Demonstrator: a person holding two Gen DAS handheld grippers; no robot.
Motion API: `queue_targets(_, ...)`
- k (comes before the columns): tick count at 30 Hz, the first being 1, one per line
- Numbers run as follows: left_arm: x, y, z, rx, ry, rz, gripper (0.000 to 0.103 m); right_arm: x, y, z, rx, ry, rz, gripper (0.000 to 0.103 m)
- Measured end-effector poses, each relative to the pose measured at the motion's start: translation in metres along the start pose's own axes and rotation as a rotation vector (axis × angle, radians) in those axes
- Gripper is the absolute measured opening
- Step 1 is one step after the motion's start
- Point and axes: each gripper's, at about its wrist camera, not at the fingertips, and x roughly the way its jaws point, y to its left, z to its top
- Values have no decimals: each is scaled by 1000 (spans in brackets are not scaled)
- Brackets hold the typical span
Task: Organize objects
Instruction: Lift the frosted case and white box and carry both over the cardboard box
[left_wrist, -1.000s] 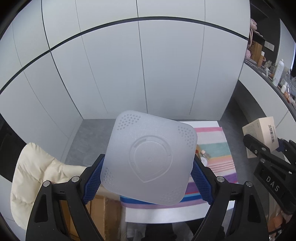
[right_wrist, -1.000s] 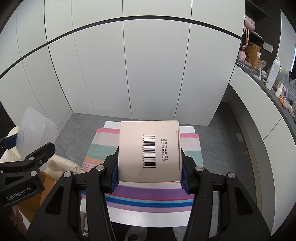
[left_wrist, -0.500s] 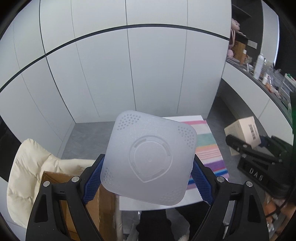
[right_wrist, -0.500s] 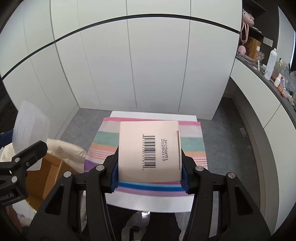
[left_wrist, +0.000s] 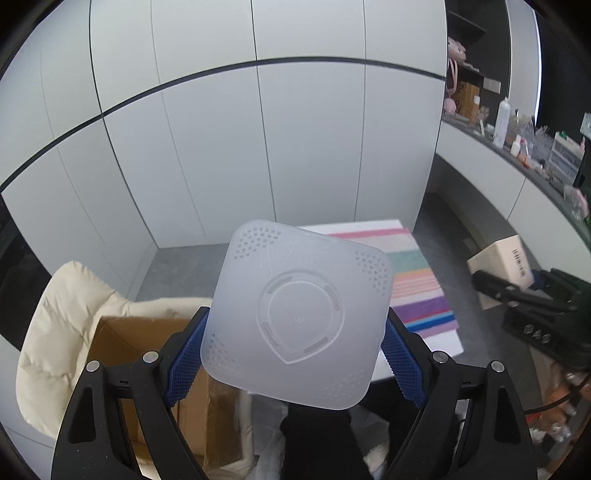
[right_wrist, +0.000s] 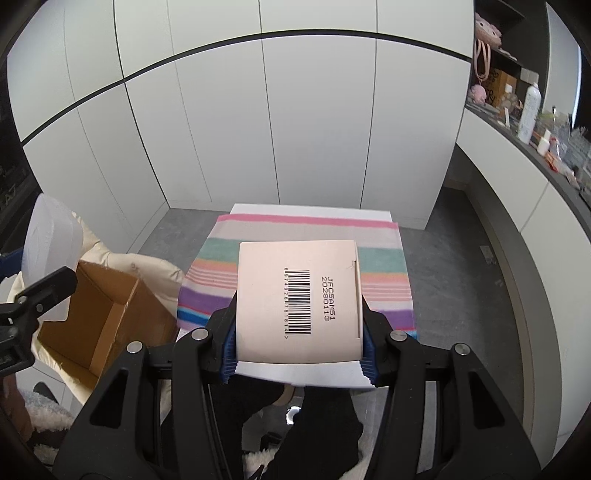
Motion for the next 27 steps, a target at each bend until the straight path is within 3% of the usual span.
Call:
queue_targets(4, 2, -1, -19, 5, 43, -11, 88, -7, -4, -20, 6, 23, 12, 53)
queue_targets(17, -17, 9, -61, -25, 60, -42, 88, -26, -14, -92, -6, 119, 8, 54)
queue_targets(27, -26, 23, -75, -46, 55, -44, 88, -28, -11, -105, -19, 134, -12, 54)
